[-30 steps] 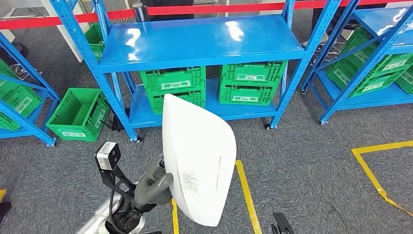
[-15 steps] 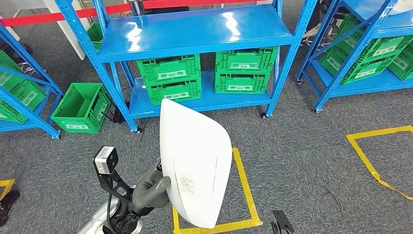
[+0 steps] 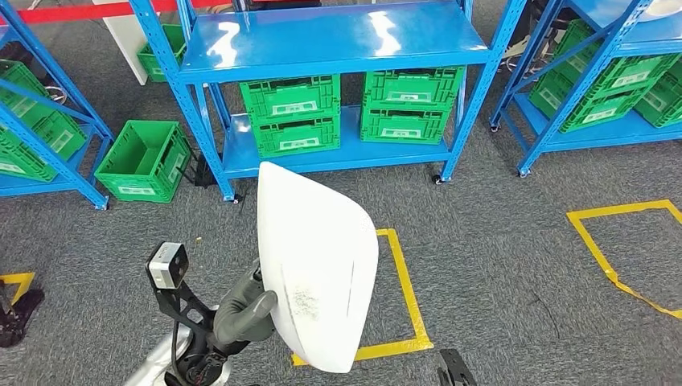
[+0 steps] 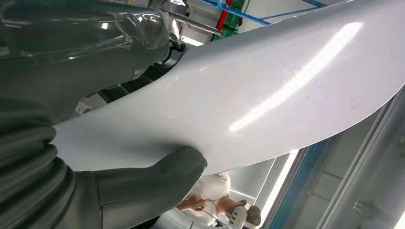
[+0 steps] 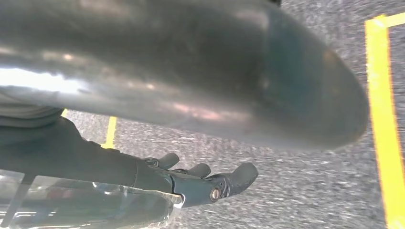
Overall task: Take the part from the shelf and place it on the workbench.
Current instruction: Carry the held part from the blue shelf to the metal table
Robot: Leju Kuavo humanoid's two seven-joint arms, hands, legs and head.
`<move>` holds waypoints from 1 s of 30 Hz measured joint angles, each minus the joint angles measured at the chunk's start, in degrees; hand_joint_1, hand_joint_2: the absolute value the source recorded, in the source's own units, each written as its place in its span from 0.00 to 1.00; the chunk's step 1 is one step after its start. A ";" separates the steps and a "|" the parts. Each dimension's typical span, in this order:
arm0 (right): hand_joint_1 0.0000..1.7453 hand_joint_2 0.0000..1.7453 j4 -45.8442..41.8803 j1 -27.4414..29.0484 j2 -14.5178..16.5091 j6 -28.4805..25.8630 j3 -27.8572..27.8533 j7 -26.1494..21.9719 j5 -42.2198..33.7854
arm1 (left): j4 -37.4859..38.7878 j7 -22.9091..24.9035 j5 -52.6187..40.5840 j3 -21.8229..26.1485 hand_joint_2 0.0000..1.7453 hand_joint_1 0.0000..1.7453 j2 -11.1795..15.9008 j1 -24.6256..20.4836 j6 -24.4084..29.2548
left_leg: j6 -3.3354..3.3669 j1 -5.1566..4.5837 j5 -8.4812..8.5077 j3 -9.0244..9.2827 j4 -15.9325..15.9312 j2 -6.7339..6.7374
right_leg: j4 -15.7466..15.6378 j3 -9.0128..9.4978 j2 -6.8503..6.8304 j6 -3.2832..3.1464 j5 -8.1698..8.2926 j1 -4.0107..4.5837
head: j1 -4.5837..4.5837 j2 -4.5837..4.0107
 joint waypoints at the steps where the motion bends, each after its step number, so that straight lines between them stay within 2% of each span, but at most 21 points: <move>1: 0.00 0.00 -0.01 -0.07 0.00 0.04 0.00 0.20 0.27 | 0.00 -0.22 -0.14 0.06 1.00 1.00 0.04 0.13 0.07 | -0.18 0.08 0.54 -1.03 0.33 0.00 | 0.82 0.69 0.00 0.81 0.51 -0.19 | 0.01 0.00; 2: 0.00 0.00 -0.03 -0.18 0.01 0.09 0.00 0.43 0.51 | -0.01 -0.42 -0.26 0.12 1.00 1.00 0.08 0.22 0.10 | -0.44 0.21 0.94 -2.09 0.84 0.00 | -0.70 2.46 -0.01 1.70 1.71 -0.45 | 0.01 0.00; 4: 0.00 0.00 -0.13 -0.60 0.07 0.25 0.00 0.77 0.84 | -0.13 -0.63 -0.37 0.33 1.00 1.00 0.16 0.27 0.10 | -1.06 0.38 1.46 -4.37 2.52 -0.01 | -8.15 8.06 0.00 2.89 3.09 -0.93 | 0.07 0.00; 6: 0.00 0.00 -0.28 -1.02 0.09 0.40 -0.03 0.86 0.95 | -0.41 -0.73 -0.47 0.62 1.00 1.00 0.23 0.34 0.12 | -1.76 0.37 2.10 -6.26 4.02 0.05 | -14.40 11.78 0.11 2.46 2.07 -0.82 | 0.03 0.00; 7: 0.00 0.00 -0.36 -1.07 0.10 0.46 -0.04 0.87 0.98 | -0.54 -0.77 -0.54 0.73 1.00 1.00 0.27 0.40 0.12 | -2.11 0.39 2.57 -6.84 4.29 0.09 | -15.57 12.16 0.17 1.95 1.49 -0.53 | 0.01 0.00; 9: 0.00 0.00 -0.40 -0.86 0.20 0.53 -0.04 0.89 1.01 | -0.63 -0.85 -0.72 0.89 1.00 1.00 0.43 0.64 0.15 | -2.83 0.62 3.19 -7.53 4.32 -0.03 | -15.67 11.21 0.10 0.80 2.01 -0.57 | -0.02 0.00; 10: 0.00 0.00 -0.40 -0.73 0.24 0.53 -0.04 0.91 1.09 | -0.63 -0.93 -0.82 0.94 1.00 1.00 0.55 0.79 0.22 | -3.20 0.78 2.23 -7.89 4.88 -0.15 | -15.64 10.74 0.00 0.10 2.53 -0.67 | -0.07 0.00; 12: 0.00 0.00 -0.40 -0.70 0.31 0.54 -0.04 0.97 1.44 | -0.63 -1.27 -0.93 1.05 1.00 1.00 0.78 1.01 0.51 | -3.94 1.09 -2.75 -8.97 9.18 -0.34 | -15.68 9.71 -0.16 -0.96 3.68 -0.81 | -0.19 0.00; 14: 0.00 0.00 -0.43 -0.80 0.31 0.57 -0.04 1.01 1.85 | -0.63 -1.64 -0.98 1.14 1.00 1.00 0.98 1.10 0.90 | -4.49 1.32 -8.05 -10.01 16.52 -0.36 | -15.62 8.43 -0.20 -1.38 4.82 -0.61 | -0.25 0.00; 15: 0.00 0.00 -0.44 -0.86 0.32 0.60 -0.04 1.02 2.01 | -0.63 -1.78 -0.98 1.16 1.00 1.00 1.07 1.15 1.03 | -4.58 1.39 -9.02 -9.99 19.29 -0.37 | -15.57 7.77 -0.21 -1.39 5.35 -0.52 | -0.26 0.00; 16: 0.00 0.00 -0.45 -0.88 0.34 0.62 -0.04 1.04 2.14 | -0.63 -1.88 -0.99 1.16 1.00 1.00 1.18 1.19 1.14 | -4.56 1.43 -8.73 -9.24 20.40 -0.37 | -15.52 7.13 -0.23 -1.35 5.86 -0.43 | -0.26 0.00; 17: 0.00 0.00 -0.45 -0.89 0.35 0.63 -0.04 1.08 2.25 | -0.63 -1.97 -1.01 1.16 1.00 1.00 1.28 1.23 1.20 | -4.40 1.43 -7.49 -7.51 19.41 -0.39 | -15.48 6.53 -0.23 -1.26 6.33 -0.37 | -0.26 0.00; 19: 0.00 0.00 -0.49 -0.91 0.49 0.64 -0.04 1.18 2.35 | -0.74 -2.12 -1.03 1.21 1.00 1.00 1.43 1.24 1.20 | -3.55 1.27 -5.47 -1.69 12.27 -0.52 | -15.46 5.61 -0.18 -1.01 7.28 -0.26 | -0.25 0.00; 21: 0.00 0.00 -0.57 -0.97 0.68 0.64 -0.04 1.22 2.38 | -1.05 -2.21 -1.05 1.31 1.00 1.00 1.52 1.20 1.20 | -2.66 0.86 -6.11 3.29 4.69 -0.65 | -15.61 5.16 -0.17 -0.30 8.27 -0.31 | -0.25 0.00; 22: 0.00 0.00 -0.61 -0.98 0.78 0.64 -0.04 1.25 2.38 | -1.19 -2.23 -1.05 1.35 1.00 1.00 1.57 1.18 1.20 | -2.31 0.60 -6.74 4.26 2.81 -0.70 | -15.80 5.02 -0.18 0.17 8.80 -0.49 | -0.25 0.00; 24: 0.00 0.00 -0.62 -0.95 0.85 0.64 -0.04 1.34 2.39 | -1.37 -2.25 -1.07 1.38 1.00 1.00 1.66 1.19 1.20 | -1.61 0.32 -5.69 4.30 1.52 -0.64 | -16.39 4.74 -0.19 0.97 9.79 -0.71 | -0.27 0.00; 25: 0.00 0.00 -0.62 -0.91 0.87 0.64 -0.03 1.40 2.39 | -1.44 -2.26 -1.07 1.37 1.00 1.00 1.67 1.17 1.20 | -1.14 0.34 -4.65 4.01 0.92 -0.51 | -16.17 4.29 -0.14 0.96 9.37 -0.61 | -0.27 0.00; 26: 0.00 0.00 -0.63 -0.89 0.89 0.65 -0.03 1.45 2.43 | -1.52 -2.28 -1.07 1.36 1.00 1.00 1.65 1.11 1.23 | -0.67 0.43 -3.57 3.55 0.33 -0.35 | -14.99 3.58 -0.07 0.66 8.01 -0.42 | -0.22 0.00; 28: 0.00 0.00 -0.63 -0.92 0.79 0.67 -0.03 1.53 2.51 | -1.59 -2.37 -1.04 1.32 1.00 1.00 1.58 1.04 1.40 | -0.27 0.45 -1.91 2.08 -0.16 -0.12 | -9.30 1.59 0.03 -0.29 3.05 -0.19 | -0.14 0.00; 29: 0.00 0.00 -0.63 -0.93 0.69 0.68 -0.04 1.55 2.58 | -1.57 -2.44 -1.01 1.27 1.00 1.00 1.57 1.03 1.54 | -0.24 0.37 -1.28 1.17 -0.06 -0.09 | -5.43 0.72 0.05 -0.45 0.86 -0.19 | -0.11 0.00; 30: 0.00 0.00 -0.62 -0.93 0.60 0.68 -0.05 1.56 2.62 | -1.52 -2.51 -0.96 1.22 1.00 1.00 1.59 1.02 1.67 | -0.33 0.29 -0.66 0.21 0.13 -0.08 | -2.06 0.29 0.05 -0.20 -0.21 -0.21 | -0.11 0.00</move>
